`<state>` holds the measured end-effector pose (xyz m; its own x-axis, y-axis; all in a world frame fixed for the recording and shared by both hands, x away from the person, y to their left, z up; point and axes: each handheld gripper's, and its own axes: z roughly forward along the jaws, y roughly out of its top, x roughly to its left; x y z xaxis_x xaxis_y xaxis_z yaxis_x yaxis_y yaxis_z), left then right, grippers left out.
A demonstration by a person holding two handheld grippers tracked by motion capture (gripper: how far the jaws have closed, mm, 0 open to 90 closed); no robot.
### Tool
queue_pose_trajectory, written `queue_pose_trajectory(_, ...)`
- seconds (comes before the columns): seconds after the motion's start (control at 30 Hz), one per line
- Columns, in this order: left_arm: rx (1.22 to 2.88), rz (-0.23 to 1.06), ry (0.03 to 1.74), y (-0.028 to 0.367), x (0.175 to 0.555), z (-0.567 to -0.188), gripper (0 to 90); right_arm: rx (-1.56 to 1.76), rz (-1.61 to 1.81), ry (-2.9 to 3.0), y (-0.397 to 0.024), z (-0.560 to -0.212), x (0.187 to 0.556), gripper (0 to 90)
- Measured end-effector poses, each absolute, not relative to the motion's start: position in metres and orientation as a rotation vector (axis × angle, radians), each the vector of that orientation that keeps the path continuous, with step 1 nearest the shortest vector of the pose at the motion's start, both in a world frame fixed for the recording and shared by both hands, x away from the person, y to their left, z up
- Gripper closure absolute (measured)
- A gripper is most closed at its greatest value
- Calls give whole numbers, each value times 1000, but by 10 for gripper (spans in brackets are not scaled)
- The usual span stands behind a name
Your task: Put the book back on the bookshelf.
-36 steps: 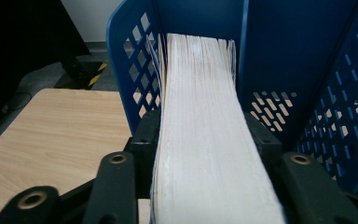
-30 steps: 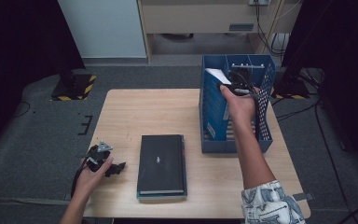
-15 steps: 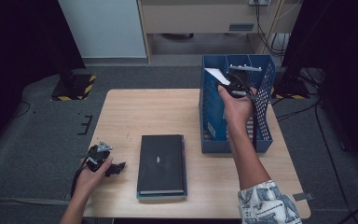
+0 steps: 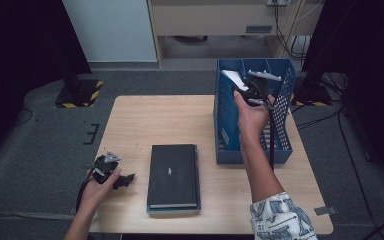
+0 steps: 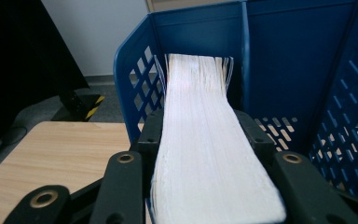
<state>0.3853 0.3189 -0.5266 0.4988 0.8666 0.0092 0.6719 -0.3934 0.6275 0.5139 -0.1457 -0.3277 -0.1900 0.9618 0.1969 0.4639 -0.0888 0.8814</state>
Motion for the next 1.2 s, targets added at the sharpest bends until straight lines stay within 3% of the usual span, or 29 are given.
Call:
queue_pose_trajectory(0.73,2193,459,1247,318,385,-526,40,1558,1019,1928,-143,-310,514,588)
queue_pose_trajectory(1.2,2190,456,1245,317,385,-525,41,1543,979,2004,-143,-316,512,562)
